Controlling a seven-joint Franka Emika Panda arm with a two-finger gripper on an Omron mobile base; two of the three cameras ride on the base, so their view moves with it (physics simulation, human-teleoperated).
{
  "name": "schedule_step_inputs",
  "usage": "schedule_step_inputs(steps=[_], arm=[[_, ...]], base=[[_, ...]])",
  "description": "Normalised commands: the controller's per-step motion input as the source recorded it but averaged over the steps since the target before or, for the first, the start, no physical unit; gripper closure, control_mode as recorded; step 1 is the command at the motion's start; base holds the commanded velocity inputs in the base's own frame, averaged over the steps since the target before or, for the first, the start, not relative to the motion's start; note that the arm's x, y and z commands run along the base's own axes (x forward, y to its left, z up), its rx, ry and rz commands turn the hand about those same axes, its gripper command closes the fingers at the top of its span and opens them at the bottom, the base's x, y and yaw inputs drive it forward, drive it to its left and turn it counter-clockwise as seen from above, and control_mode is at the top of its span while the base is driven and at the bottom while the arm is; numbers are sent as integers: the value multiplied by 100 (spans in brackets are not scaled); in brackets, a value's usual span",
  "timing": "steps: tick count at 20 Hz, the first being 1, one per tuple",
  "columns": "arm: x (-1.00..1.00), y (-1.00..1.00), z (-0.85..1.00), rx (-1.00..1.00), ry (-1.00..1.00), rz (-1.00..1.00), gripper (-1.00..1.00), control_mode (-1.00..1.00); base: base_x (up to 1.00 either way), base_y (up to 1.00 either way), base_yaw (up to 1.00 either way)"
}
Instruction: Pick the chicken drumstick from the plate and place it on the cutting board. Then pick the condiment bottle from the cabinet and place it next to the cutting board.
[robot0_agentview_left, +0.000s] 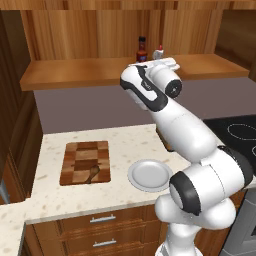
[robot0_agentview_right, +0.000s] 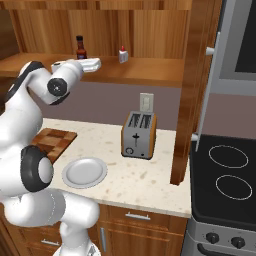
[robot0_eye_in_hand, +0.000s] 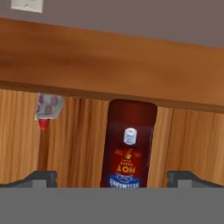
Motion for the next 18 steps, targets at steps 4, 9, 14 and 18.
schedule_step_inputs(steps=[4, 9, 14, 18], arm=[[3, 17, 19, 2, 5, -4, -100, -100], [1, 21, 15, 1, 5, -4, -100, -100], [4, 22, 14, 0, 6, -4, -100, -100], [8, 17, 16, 2, 5, -4, -100, -100]], base=[[0, 0, 0], [0, 0, 0], [0, 0, 0], [0, 0, 0]])
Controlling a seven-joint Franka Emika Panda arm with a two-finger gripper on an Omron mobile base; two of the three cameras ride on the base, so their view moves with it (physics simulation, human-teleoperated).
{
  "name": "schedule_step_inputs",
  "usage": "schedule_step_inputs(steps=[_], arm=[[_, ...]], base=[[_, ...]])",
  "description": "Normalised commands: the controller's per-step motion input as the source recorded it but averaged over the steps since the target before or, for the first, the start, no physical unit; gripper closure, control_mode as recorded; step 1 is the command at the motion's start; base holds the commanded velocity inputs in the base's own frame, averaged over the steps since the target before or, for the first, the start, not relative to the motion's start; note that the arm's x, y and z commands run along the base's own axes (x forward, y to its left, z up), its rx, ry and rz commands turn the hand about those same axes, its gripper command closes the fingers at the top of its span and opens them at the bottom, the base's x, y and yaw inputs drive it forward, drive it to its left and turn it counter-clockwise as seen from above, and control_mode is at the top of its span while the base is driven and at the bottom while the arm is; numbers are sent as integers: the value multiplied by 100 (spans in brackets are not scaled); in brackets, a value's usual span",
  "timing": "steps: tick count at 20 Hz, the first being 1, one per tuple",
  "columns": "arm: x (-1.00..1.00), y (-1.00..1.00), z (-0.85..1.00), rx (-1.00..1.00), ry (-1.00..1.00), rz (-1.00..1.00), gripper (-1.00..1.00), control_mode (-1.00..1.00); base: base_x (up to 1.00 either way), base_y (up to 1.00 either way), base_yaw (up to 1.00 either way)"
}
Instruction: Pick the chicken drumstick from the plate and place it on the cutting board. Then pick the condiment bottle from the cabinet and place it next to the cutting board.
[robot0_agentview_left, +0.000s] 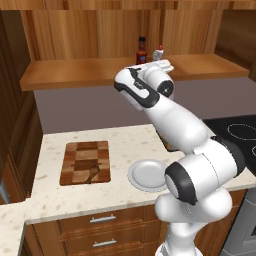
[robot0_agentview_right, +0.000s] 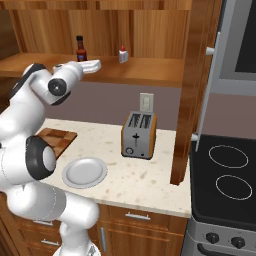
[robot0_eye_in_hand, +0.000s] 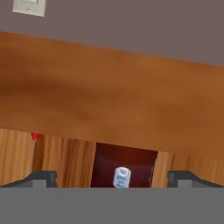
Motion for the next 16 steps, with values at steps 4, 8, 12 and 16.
schedule_step_inputs(steps=[4, 8, 12, 16], arm=[[7, 17, 22, 5, 4, -4, -100, -100], [9, 17, 26, 7, 4, -4, -100, -100], [7, 19, 28, 7, 4, -4, -100, -100], [4, 19, 27, 6, 4, -4, -100, -100]], base=[[0, 0, 0], [0, 0, 0], [0, 0, 0], [0, 0, 0]])
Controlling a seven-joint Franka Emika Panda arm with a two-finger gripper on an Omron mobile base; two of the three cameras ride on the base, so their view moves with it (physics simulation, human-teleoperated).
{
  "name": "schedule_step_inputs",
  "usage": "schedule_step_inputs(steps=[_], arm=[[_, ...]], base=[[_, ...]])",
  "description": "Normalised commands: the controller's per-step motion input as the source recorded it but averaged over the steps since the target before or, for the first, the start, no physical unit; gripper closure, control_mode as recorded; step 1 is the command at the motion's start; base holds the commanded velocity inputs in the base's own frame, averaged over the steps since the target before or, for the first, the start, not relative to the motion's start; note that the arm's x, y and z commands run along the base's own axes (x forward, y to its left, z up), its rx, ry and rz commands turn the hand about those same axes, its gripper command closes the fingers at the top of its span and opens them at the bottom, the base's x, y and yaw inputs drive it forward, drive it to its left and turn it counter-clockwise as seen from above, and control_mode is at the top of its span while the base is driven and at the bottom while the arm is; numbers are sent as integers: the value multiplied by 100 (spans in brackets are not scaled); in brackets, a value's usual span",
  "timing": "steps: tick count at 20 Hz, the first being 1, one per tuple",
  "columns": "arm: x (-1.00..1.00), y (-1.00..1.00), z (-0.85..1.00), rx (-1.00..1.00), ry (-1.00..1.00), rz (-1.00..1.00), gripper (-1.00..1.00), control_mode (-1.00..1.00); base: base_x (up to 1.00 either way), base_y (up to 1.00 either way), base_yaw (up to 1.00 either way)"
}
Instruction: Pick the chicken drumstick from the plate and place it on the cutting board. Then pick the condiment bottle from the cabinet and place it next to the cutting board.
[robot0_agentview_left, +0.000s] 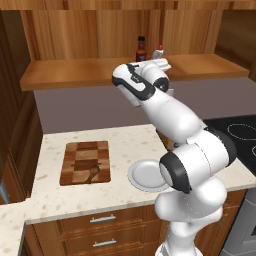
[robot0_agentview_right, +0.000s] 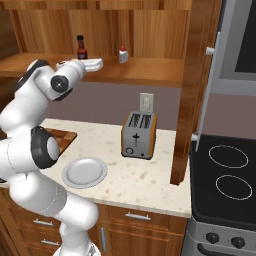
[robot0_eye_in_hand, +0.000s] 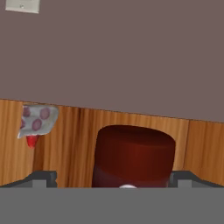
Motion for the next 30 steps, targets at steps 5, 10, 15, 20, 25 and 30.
schedule_step_inputs(steps=[5, 10, 15, 20, 25, 30], arm=[[5, 21, 25, 6, 4, -4, -100, -100], [2, 29, 15, 2, 4, -3, 100, -100], [0, 35, 3, 0, 1, -3, 100, -100], [0, 24, 5, 0, 0, -2, 100, -100], [0, 6, 21, 0, 0, -3, 100, -100], [-12, 0, 34, 1, 0, -3, 100, -100]], base=[[0, 0, 0], [0, 0, 0], [0, 0, 0], [0, 0, 0], [0, 0, 0], [0, 0, 0]])
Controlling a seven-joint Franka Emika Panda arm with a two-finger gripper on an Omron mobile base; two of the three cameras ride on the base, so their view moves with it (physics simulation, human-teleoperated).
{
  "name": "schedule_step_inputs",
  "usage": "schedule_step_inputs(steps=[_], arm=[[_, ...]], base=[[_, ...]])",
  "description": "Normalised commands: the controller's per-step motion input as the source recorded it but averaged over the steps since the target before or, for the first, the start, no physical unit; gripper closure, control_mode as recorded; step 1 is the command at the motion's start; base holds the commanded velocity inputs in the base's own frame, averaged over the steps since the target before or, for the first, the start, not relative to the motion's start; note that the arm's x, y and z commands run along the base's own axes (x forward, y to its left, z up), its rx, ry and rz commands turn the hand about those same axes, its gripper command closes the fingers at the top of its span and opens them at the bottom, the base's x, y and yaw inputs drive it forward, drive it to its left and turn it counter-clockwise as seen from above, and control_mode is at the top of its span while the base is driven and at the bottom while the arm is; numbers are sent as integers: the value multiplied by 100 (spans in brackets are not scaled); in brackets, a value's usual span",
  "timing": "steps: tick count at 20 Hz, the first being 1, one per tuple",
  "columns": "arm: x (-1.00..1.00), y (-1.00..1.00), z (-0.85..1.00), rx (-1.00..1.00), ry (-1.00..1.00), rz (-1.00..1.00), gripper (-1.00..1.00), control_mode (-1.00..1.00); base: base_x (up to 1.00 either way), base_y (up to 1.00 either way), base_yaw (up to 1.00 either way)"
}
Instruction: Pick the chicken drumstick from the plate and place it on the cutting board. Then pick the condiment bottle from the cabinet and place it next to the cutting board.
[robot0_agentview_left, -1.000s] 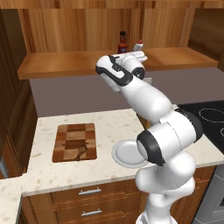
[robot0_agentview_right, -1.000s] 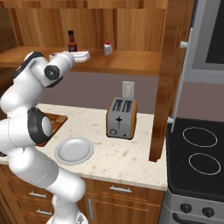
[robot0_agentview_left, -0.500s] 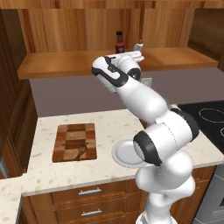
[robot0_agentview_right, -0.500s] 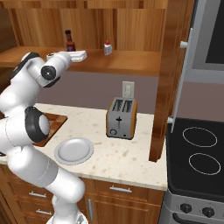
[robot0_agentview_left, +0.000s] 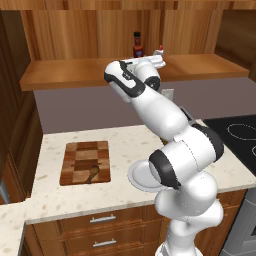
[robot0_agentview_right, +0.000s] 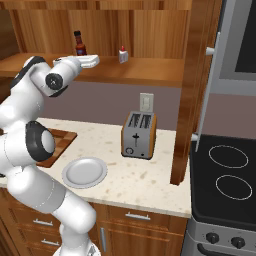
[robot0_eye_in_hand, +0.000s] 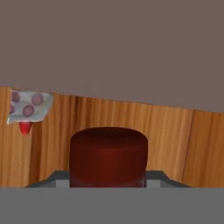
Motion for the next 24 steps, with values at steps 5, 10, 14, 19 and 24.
schedule_step_inputs(steps=[5, 10, 14, 19, 24], arm=[[-22, 0, 33, 3, 0, -3, 100, -100], [-34, 0, 28, 2, 0, -4, 100, -100], [-35, 0, 29, 2, 0, -4, 100, -100], [-35, 0, 28, 1, 2, -4, 100, -100], [-39, 0, 27, 0, 3, -4, 100, -100]], base=[[0, 0, 0], [0, 0, 0], [0, 0, 0], [0, 0, 0], [0, 0, 0]])
